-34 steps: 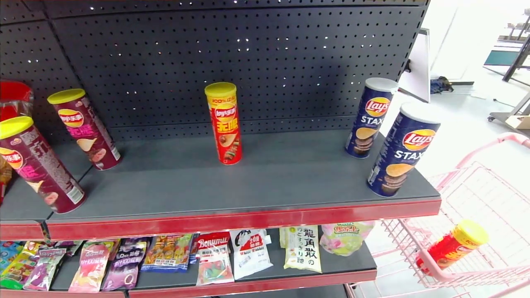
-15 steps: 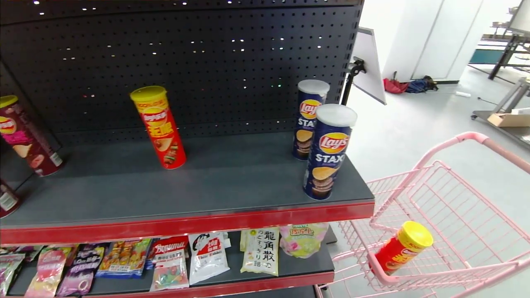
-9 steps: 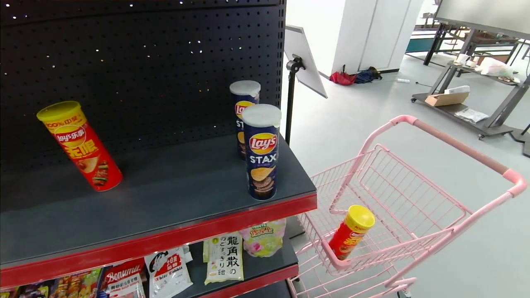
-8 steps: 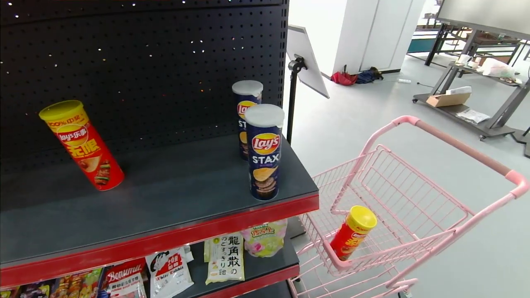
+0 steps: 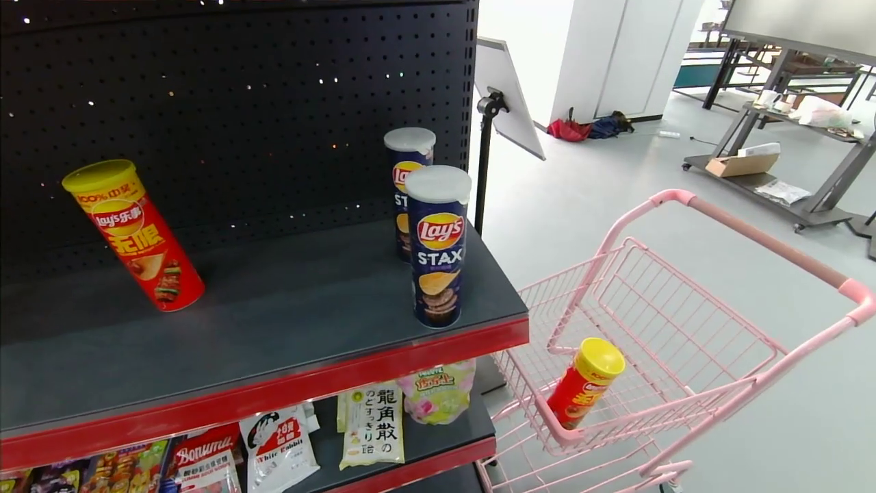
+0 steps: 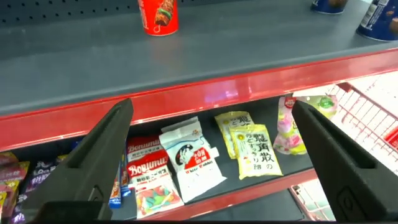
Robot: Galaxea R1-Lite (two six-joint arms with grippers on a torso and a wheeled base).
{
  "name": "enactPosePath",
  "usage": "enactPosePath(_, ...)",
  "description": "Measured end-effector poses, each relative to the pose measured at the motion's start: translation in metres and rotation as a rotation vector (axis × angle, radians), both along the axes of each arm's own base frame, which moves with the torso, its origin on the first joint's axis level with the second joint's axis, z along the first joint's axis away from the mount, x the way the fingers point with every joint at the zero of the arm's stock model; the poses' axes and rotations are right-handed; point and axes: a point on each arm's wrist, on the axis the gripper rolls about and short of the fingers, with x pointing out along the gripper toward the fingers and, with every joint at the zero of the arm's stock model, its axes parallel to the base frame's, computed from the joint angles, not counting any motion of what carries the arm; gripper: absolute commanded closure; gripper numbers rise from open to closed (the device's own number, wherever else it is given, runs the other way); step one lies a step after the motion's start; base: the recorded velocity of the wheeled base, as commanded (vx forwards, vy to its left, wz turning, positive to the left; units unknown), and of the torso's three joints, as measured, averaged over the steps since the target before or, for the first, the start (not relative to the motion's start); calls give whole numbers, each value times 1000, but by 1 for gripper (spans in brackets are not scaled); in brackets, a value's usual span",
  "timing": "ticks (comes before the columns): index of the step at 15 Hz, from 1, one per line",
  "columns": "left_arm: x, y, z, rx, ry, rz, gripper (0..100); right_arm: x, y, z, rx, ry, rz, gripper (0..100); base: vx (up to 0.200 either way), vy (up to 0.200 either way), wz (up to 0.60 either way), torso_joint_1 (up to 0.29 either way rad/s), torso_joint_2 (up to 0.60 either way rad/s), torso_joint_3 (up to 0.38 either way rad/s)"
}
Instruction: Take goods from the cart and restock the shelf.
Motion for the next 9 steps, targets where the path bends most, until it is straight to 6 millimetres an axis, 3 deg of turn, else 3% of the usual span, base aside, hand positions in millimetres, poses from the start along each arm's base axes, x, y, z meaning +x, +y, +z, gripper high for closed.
enactPosePath(9,0,0,0,0,-1,-1,0,0,0,0,3,0,-1,0,0,0,0,-144,370,222)
